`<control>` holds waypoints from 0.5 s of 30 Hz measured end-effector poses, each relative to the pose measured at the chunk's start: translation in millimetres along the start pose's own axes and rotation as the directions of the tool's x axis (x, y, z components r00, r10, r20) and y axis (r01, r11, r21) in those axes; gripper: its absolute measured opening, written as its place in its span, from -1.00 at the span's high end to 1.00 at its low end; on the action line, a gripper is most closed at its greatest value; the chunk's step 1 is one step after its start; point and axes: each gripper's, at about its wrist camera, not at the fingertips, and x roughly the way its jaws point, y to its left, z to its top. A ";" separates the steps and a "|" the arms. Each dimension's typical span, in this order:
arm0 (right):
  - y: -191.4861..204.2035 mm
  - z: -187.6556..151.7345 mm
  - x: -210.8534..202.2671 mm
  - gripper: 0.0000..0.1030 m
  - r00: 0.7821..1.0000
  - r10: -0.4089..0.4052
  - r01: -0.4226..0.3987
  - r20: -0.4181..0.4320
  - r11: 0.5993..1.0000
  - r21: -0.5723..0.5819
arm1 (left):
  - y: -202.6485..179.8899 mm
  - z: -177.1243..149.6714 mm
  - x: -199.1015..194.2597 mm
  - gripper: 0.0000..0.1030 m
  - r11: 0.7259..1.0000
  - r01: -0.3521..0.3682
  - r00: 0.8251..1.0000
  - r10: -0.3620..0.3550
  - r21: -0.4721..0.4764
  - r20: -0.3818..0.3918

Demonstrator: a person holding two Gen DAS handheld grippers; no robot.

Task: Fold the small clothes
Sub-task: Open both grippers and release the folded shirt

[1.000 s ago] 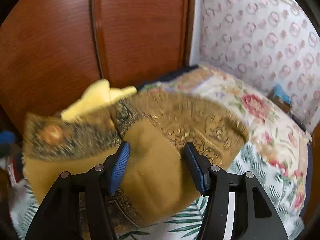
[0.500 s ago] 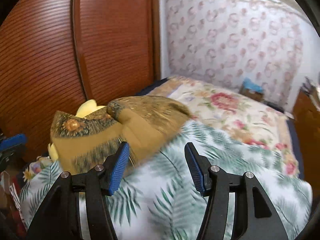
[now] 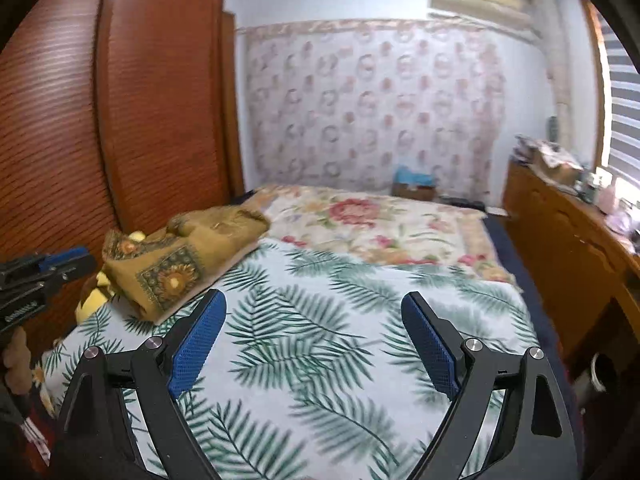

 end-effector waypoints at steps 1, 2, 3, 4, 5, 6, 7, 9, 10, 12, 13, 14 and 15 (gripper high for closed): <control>-4.4 0.0 -7.4 -0.77 1.000 -0.012 0.012 0.007 1.000 0.012 | -4.6 2.1 -1.4 0.61 1.000 0.007 1.000 -0.007 0.002 0.003; -8.9 -0.1 -15.1 -0.77 1.000 -0.024 0.024 0.015 0.999 0.022 | -8.9 3.8 -2.0 0.61 1.000 0.010 1.000 -0.010 0.002 0.006; -14.3 -0.7 -25.4 -0.77 0.999 -0.044 0.043 0.028 0.999 0.030 | -12.8 6.2 -3.2 0.61 1.000 0.015 1.000 -0.015 0.003 0.009; -17.9 -1.0 -32.5 -0.77 0.998 -0.058 0.056 0.036 0.998 0.036 | -16.7 8.5 -4.4 0.61 1.000 0.020 1.000 -0.020 0.004 0.012; -20.8 -0.7 -38.9 -0.77 0.997 -0.065 0.063 0.043 0.997 0.042 | -20.4 10.7 -5.2 0.61 1.000 0.025 1.000 -0.025 0.005 0.017; -24.2 -1.3 -46.5 -0.77 0.996 -0.071 0.069 0.051 0.997 0.046 | -23.6 12.2 -6.5 0.61 1.000 0.028 0.999 -0.028 0.005 0.021; -26.5 -1.8 -51.1 -0.77 0.995 -0.080 0.077 0.056 0.996 0.049 | -25.5 13.1 -7.3 0.60 1.000 0.030 0.999 -0.030 0.004 0.023; -31.6 -3.4 -59.7 -0.77 0.993 -0.098 0.094 0.066 0.994 0.060 | -29.6 14.8 -8.8 0.60 1.000 0.031 0.999 -0.031 0.003 0.026; -33.8 -4.3 -62.6 -0.77 0.992 -0.102 0.098 0.067 0.993 0.066 | -30.6 15.2 -9.3 0.60 1.000 0.030 0.999 -0.030 0.002 0.026; -38.9 -6.4 -67.2 -0.77 0.992 -0.105 0.100 0.071 0.992 0.081 | -32.2 16.1 -10.0 0.60 0.999 0.031 0.999 -0.031 0.007 0.026; -41.8 -7.1 -69.2 -0.77 0.992 -0.107 0.100 0.073 0.991 0.088 | -33.5 16.7 -10.6 0.60 0.999 0.030 0.999 -0.030 0.009 0.027; -44.2 -7.3 -71.1 -0.77 0.991 -0.110 0.103 0.076 0.990 0.095 | -36.0 18.3 -12.6 0.60 0.999 0.029 0.999 -0.029 0.014 0.031; -47.0 -8.1 -74.1 -0.77 0.990 -0.116 0.107 0.081 0.989 0.101 | -38.0 20.1 -15.1 0.60 0.999 0.029 0.999 -0.030 0.018 0.037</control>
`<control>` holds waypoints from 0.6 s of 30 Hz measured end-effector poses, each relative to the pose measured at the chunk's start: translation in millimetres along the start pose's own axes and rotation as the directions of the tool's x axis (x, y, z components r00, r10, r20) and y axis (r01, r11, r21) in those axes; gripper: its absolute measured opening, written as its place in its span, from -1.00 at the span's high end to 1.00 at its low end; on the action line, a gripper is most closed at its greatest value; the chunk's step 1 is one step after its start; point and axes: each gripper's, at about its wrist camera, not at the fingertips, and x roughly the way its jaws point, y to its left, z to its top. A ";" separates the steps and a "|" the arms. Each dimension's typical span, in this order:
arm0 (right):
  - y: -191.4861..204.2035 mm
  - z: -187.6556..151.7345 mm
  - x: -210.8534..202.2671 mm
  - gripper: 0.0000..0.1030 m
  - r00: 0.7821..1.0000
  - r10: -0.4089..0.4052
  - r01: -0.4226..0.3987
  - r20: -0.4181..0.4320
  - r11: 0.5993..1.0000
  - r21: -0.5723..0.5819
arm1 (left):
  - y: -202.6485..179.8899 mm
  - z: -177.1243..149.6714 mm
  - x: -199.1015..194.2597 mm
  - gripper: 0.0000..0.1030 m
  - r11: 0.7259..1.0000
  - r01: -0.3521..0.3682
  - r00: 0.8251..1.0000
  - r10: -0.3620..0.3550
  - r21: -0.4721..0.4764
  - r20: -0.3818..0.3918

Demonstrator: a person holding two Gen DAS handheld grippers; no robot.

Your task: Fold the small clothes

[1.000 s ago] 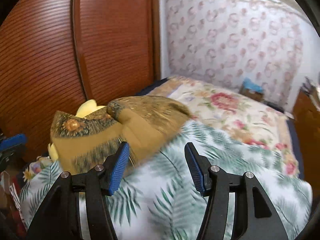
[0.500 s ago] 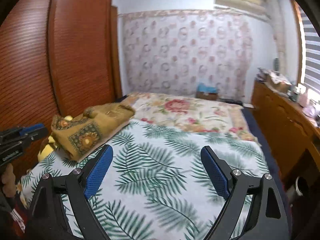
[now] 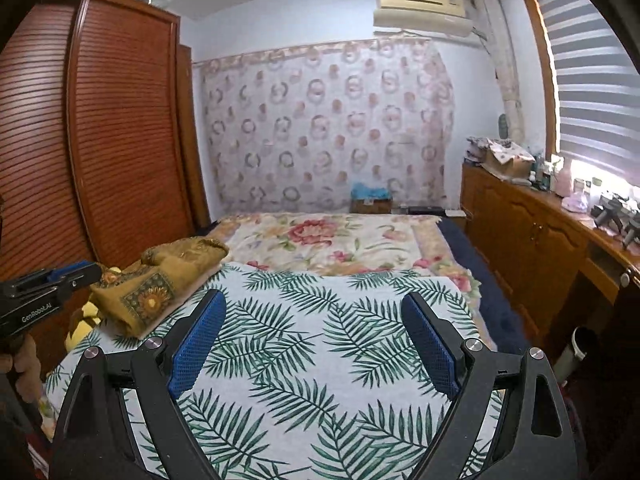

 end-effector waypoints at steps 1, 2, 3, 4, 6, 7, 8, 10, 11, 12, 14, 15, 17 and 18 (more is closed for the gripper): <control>-0.7 0.0 -1.7 -0.77 1.000 -0.004 0.004 0.006 1.000 0.003 | -1.6 1.6 -2.9 0.60 1.000 0.001 1.000 -0.001 0.002 0.008; -2.2 0.0 -3.5 -0.77 1.000 -0.006 0.006 0.010 1.000 0.005 | -3.3 4.2 -4.5 0.60 1.000 0.002 1.000 -0.002 0.002 0.013; -2.5 -0.4 -5.5 -0.77 1.000 -0.007 0.007 0.013 1.000 0.007 | -4.1 5.1 -6.1 0.60 1.000 0.004 1.000 -0.004 0.000 0.016; -3.3 -0.7 -6.6 -0.77 1.000 -0.009 0.009 0.015 1.000 0.008 | -4.5 6.1 -7.9 0.60 1.000 0.004 1.000 -0.004 -0.002 0.019; -3.8 -1.5 -6.4 -0.77 1.000 -0.012 0.011 0.015 1.000 0.008 | -4.1 8.0 -10.5 0.60 1.000 0.001 1.000 -0.001 -0.004 0.026; -4.3 -1.8 -7.1 -0.77 1.000 -0.012 0.012 0.015 1.000 0.008 | -4.7 8.1 -11.3 0.60 1.000 0.000 1.000 0.001 -0.002 0.027; -3.7 -1.1 -6.6 -0.77 1.000 -0.013 0.012 0.015 1.000 0.007 | -4.8 8.5 -12.1 0.60 1.000 -0.003 1.000 0.003 0.000 0.027; -4.8 -1.5 -7.4 -0.77 1.000 -0.015 0.015 0.018 1.000 0.010 | -4.4 8.6 -12.7 0.60 1.000 -0.006 1.000 0.006 0.003 0.025; -5.7 -2.2 -8.5 -0.77 1.000 -0.015 0.015 0.017 1.000 0.013 | -3.8 8.3 -13.0 0.60 1.000 -0.007 1.000 0.006 0.004 0.025; -6.0 -2.9 -8.9 -0.77 1.000 -0.014 0.014 0.017 1.000 0.016 | -3.8 8.4 -13.4 0.60 1.000 -0.008 1.000 0.008 0.004 0.026; -6.3 -2.9 -9.0 -0.77 1.000 -0.016 0.016 0.017 1.000 0.013 | -3.6 8.4 -13.3 0.60 1.000 -0.007 1.000 0.007 0.003 0.025; -6.5 -2.9 -9.3 -0.77 1.000 -0.017 0.016 0.017 1.000 0.013 | -3.4 8.2 -13.2 0.60 1.000 -0.006 1.000 0.005 0.004 0.024; -6.9 -3.0 -9.6 -0.77 1.000 -0.016 0.016 0.018 1.000 0.014 | -3.7 8.2 -13.4 0.59 1.000 -0.006 1.000 0.006 0.007 0.024; -7.1 -2.8 -9.7 -0.77 1.000 -0.015 0.015 0.018 1.000 0.013 | -3.7 8.3 -13.4 0.59 1.000 -0.007 1.000 0.006 0.007 0.025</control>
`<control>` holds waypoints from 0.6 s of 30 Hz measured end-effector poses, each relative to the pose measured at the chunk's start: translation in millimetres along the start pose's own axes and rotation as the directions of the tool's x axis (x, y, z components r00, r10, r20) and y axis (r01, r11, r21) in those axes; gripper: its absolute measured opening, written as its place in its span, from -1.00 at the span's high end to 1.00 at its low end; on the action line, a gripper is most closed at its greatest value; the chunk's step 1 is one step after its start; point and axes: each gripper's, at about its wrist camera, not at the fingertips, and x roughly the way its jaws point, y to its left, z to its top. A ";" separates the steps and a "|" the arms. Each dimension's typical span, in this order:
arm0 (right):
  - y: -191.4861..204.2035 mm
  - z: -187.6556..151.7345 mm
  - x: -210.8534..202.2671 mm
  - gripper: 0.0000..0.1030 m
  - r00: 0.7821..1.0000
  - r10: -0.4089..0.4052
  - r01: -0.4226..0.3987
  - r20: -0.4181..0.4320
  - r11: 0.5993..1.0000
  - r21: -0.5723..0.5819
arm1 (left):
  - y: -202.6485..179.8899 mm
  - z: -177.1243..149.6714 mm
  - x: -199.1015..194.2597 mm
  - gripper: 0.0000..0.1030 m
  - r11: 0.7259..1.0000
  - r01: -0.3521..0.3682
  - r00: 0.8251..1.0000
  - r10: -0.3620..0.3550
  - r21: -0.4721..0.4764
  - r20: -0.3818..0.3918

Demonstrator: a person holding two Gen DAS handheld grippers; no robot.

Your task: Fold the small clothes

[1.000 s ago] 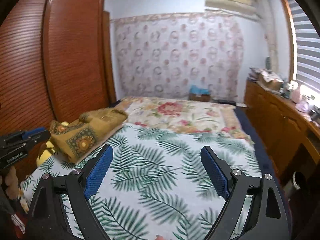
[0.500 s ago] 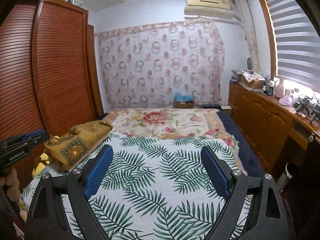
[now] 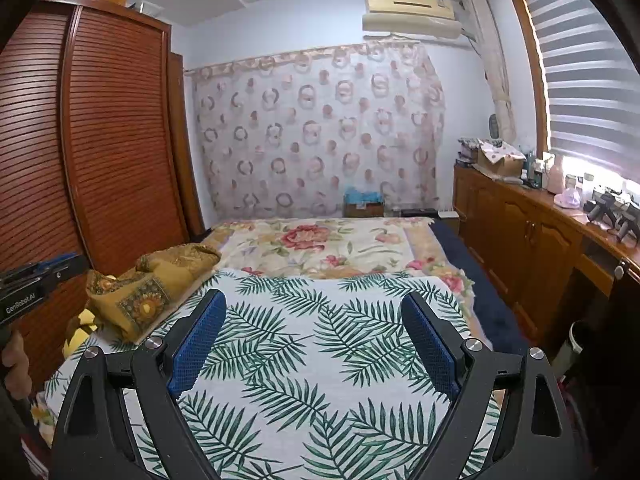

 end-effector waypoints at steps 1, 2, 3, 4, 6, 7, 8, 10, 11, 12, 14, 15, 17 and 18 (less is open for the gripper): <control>-0.1 0.0 0.1 -0.77 1.000 0.000 0.000 0.001 1.000 0.001 | -0.1 0.6 -0.4 0.59 1.000 -0.001 1.000 0.001 0.001 0.000; -0.7 -0.5 0.0 -0.77 1.000 0.001 -0.001 0.001 1.000 0.004 | -0.3 0.5 -0.4 0.59 1.000 -0.001 1.000 0.001 0.000 0.001; -0.6 -0.9 0.3 -0.77 1.000 0.001 -0.001 0.000 1.000 0.006 | -0.4 0.5 -0.3 0.59 1.000 -0.001 1.000 0.001 0.001 0.000; -0.8 -1.3 0.3 -0.77 1.000 0.000 0.000 0.001 1.000 0.005 | -0.3 0.5 -0.3 0.59 1.000 -0.001 1.000 0.001 0.001 0.000; -1.0 -1.6 1.1 -0.77 1.000 -0.003 0.003 0.001 1.000 0.004 | -0.3 0.5 -0.3 0.59 1.000 -0.001 1.000 0.001 0.001 0.000; -1.0 -1.7 1.1 -0.77 1.000 -0.002 0.002 0.001 1.000 0.005 | -0.3 0.5 -0.2 0.59 1.000 -0.002 1.000 0.002 0.001 0.000; -1.1 -1.6 1.1 -0.77 1.000 -0.002 0.002 0.001 1.000 0.004 | -0.2 0.5 -0.2 0.59 1.000 -0.002 1.000 0.002 0.001 0.000; -1.2 -1.6 1.0 -0.77 1.000 -0.002 0.002 0.001 1.000 0.004 | 0.5 0.8 -0.5 0.59 1.000 -0.002 1.000 0.002 0.001 0.000; -2.2 -2.0 1.1 -0.77 1.000 -0.002 0.002 0.000 1.000 0.005 | 0.6 0.9 -0.8 0.59 1.000 -0.002 1.000 0.002 0.001 0.000; -1.2 -1.5 1.0 -0.77 1.000 -0.002 0.002 0.001 1.000 0.005 | 0.4 0.8 -0.6 0.59 1.000 -0.003 1.000 0.003 0.002 0.001; -1.3 -1.5 1.0 -0.77 1.000 -0.003 0.003 0.001 1.000 0.004 | 0.9 1.1 -1.1 0.59 1.000 -0.007 1.000 0.007 0.004 0.001; -1.5 -1.5 1.0 -0.77 1.000 -0.001 0.001 0.001 1.000 0.005 | 1.6 1.2 -1.6 0.59 1.000 -0.008 1.000 0.008 0.005 0.001; -1.1 -1.4 1.1 -0.77 1.000 -0.003 0.003 0.001 1.000 0.003 | 3.1 1.2 -2.3 0.59 1.000 -0.009 1.000 0.009 0.005 0.001; -1.3 -1.5 1.3 -0.77 1.000 -0.004 0.004 0.001 1.000 0.003 | 3.1 1.1 -2.4 0.59 1.000 -0.010 1.000 0.010 0.005 0.001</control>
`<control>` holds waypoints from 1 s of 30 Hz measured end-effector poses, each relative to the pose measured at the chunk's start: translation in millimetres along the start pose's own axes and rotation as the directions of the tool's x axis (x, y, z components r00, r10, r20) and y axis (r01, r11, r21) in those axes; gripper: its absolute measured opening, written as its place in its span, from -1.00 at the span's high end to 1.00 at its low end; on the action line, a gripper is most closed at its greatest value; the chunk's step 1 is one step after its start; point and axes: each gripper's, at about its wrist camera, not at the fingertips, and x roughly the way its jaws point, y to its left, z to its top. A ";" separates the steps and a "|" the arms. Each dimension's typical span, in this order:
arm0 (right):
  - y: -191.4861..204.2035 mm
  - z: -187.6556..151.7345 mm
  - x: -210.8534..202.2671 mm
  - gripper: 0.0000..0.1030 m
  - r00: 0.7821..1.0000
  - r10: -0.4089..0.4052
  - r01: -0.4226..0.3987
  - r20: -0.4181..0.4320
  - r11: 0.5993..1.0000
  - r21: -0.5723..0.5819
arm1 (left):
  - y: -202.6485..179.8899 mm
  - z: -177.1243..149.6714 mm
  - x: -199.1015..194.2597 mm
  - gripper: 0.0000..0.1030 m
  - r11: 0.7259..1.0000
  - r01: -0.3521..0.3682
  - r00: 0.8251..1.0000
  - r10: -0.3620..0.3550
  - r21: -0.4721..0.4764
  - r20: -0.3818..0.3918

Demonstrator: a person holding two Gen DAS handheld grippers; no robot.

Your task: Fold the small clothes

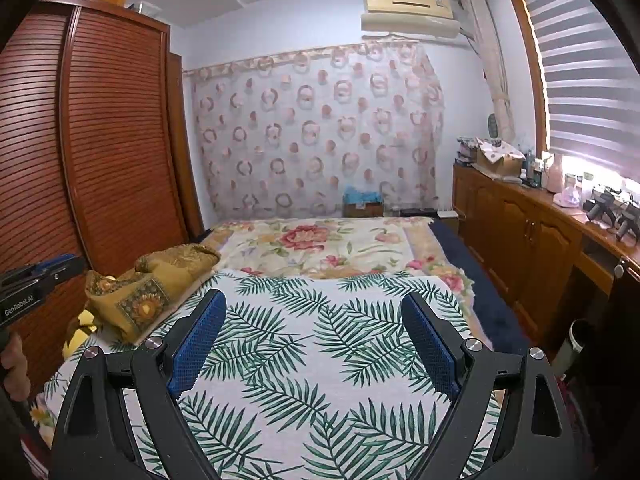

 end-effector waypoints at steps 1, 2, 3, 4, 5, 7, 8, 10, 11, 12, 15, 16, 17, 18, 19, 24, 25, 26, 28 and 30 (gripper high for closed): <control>0.0 0.1 -0.1 -0.77 1.000 0.002 -0.002 -0.001 1.000 0.002 | 0.7 0.1 -0.4 0.59 1.000 -0.001 1.000 0.001 -0.001 0.000; 0.0 0.1 -0.3 -0.77 1.000 0.001 -0.001 -0.001 1.000 0.002 | 2.2 0.3 -0.6 0.59 1.000 -0.003 1.000 0.003 -0.002 0.001; -0.2 0.2 -0.5 -0.77 1.000 0.001 -0.001 0.001 1.000 0.002 | 3.3 0.3 -0.7 0.59 1.000 -0.005 1.000 0.005 -0.001 0.002; -0.5 0.4 -0.6 -0.77 1.000 0.001 -0.001 0.001 1.000 0.001 | 3.9 0.3 -0.6 0.59 1.000 -0.006 1.000 0.006 -0.002 0.002; -1.4 0.1 -0.6 -0.77 1.000 0.001 -0.001 0.002 1.000 0.000 | 4.1 0.3 -0.6 0.59 1.000 -0.006 1.000 0.006 -0.002 0.002; -0.5 -0.2 -0.1 -0.77 1.000 0.001 -0.001 0.001 1.000 0.001 | 4.1 0.2 -0.5 0.59 1.000 -0.006 1.000 0.006 -0.002 0.002; -0.6 -0.2 -0.2 -0.77 1.000 0.001 -0.001 0.001 1.000 0.001 | 4.3 0.3 -0.6 0.59 1.000 -0.005 1.000 0.005 -0.001 0.002; -1.2 -0.5 -0.3 -0.77 1.000 0.000 0.000 0.002 1.000 0.000 | 4.3 0.3 -0.5 0.58 1.000 -0.005 1.000 0.005 0.000 0.002; -0.5 -0.2 0.0 -0.77 1.000 -0.001 0.001 0.003 1.000 0.001 | 4.5 0.3 -0.5 0.58 1.000 -0.004 1.000 0.004 0.000 0.002; -0.7 -0.3 -0.1 -0.77 1.000 0.000 0.000 0.002 1.000 0.000 | 4.3 0.2 -0.5 0.58 1.000 -0.005 1.000 0.005 0.000 0.002; -1.4 -0.3 -0.1 -0.77 1.000 0.000 0.000 0.003 1.000 0.001 | 4.2 0.0 -0.5 0.58 1.000 -0.005 1.000 0.005 0.000 0.003; -0.7 0.0 -0.1 -0.77 1.000 -0.001 0.001 0.002 1.000 0.001 | 4.0 0.0 -0.5 0.58 1.000 -0.006 1.000 0.006 -0.001 0.003; -0.8 -0.1 -0.1 -0.77 1.000 0.000 0.000 0.002 1.000 0.002 | 4.1 -0.1 -0.5 0.58 1.000 -0.006 1.000 0.006 -0.001 0.003; -1.0 -0.2 -0.2 -0.77 1.000 0.000 0.000 0.002 1.000 0.001 | 4.1 -0.1 -0.5 0.58 1.000 -0.005 1.000 0.005 0.000 0.003; -1.5 -0.4 -0.2 -0.77 1.000 -0.001 0.001 0.002 1.000 0.001 | 4.1 -0.2 -0.4 0.58 1.000 -0.006 1.000 0.006 -0.001 0.003; -1.0 0.0 -0.2 -0.77 1.000 -0.001 0.001 0.003 1.000 0.000 | 4.7 -0.4 -0.7 0.58 1.000 -0.005 1.000 0.005 0.001 0.004; -1.6 -0.2 -0.2 -0.77 1.000 0.000 0.000 0.003 1.000 0.001 | 3.8 -0.7 -0.3 0.58 1.000 -0.006 1.000 0.006 0.000 0.003; -0.9 0.0 -0.2 -0.77 1.000 0.000 0.000 0.002 1.000 0.001 | 4.0 -0.9 -0.4 0.58 1.000 -0.005 1.000 0.005 -0.001 0.004; -1.4 -0.2 -0.3 -0.77 1.000 -0.001 0.001 0.002 1.000 0.000 | 3.8 -1.1 -0.3 0.58 1.000 -0.006 1.000 0.006 0.000 0.004; -1.1 0.1 -0.4 -0.77 1.000 0.001 -0.001 0.002 1.000 0.002 | 3.8 -1.3 -0.2 0.58 1.000 -0.006 1.000 0.006 0.000 0.004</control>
